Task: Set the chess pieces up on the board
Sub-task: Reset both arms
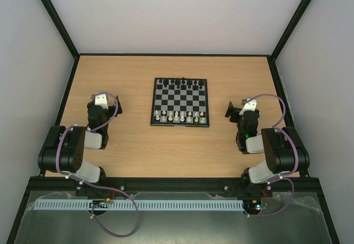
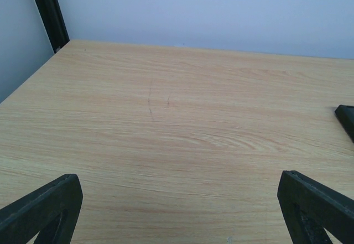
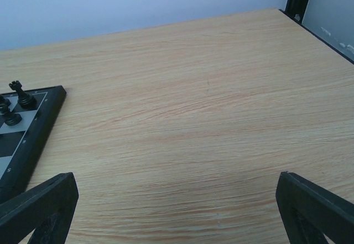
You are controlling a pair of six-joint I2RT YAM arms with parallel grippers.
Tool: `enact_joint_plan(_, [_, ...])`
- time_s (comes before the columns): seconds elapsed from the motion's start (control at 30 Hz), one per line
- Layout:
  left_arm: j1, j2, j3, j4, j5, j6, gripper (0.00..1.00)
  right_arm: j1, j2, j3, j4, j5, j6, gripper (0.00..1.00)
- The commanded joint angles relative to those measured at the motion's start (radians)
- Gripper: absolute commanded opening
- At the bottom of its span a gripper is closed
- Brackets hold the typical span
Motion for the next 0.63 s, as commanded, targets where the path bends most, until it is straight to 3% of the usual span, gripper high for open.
enact_joint_plan(0.0, [0.011,0.008,-0.010,0.085,0.042,0.015,1.00,-0.008,0.006,0.016,0.001,-0.014,0.006,0.99])
enact_joint_plan(0.6, [0.012,0.009,-0.010,0.086,0.042,0.014,1.00,-0.008,0.006,0.019,-0.003,-0.015,0.005,0.99])
